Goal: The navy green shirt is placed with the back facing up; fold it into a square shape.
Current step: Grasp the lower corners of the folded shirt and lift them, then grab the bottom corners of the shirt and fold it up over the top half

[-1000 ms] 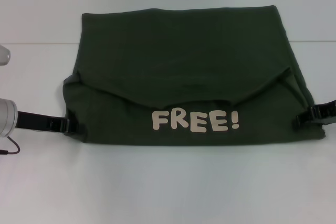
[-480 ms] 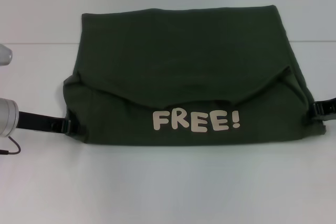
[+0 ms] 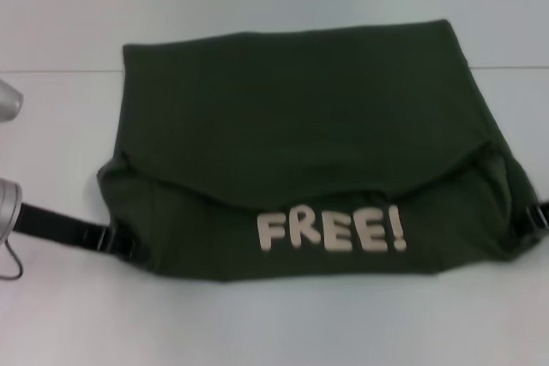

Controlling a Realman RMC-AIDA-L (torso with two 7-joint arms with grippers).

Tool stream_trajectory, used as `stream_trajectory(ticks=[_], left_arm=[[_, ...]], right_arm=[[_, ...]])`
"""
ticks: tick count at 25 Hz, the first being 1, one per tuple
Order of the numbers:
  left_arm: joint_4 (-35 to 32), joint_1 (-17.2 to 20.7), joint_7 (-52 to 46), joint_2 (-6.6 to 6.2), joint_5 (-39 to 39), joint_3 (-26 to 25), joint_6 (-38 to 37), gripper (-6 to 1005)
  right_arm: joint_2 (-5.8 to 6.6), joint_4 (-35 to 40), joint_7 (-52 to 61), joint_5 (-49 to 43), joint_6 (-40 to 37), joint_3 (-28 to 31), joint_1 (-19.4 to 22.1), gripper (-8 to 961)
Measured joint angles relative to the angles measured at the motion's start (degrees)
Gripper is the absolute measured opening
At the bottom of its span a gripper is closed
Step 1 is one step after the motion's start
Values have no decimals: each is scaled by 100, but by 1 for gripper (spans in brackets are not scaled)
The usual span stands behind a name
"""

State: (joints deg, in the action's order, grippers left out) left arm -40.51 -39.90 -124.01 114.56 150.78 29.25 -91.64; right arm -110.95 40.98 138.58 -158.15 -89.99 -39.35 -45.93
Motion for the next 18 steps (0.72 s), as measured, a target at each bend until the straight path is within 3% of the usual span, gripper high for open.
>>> stream_trajectory(ticks=[1, 5, 10, 18], left_arm=[[0, -5, 40, -41, 138, -33, -481, 27], [-8, -3, 181, -98, 313, -55, -1266, 27], [-66, 11, 577, -133, 809, -74, -2436, 27], [-48, 1, 827, -85, 1239, 193, -2682, 28]], right_arm=[[19, 3, -91, -9, -241, -3, 28, 21], [81, 11, -534, -19, -1139, -71, 238, 21], [63, 12, -1023, -39, -1873, -308, 539, 22], [-64, 36, -1203, -49, -2023, -530, 747, 22]])
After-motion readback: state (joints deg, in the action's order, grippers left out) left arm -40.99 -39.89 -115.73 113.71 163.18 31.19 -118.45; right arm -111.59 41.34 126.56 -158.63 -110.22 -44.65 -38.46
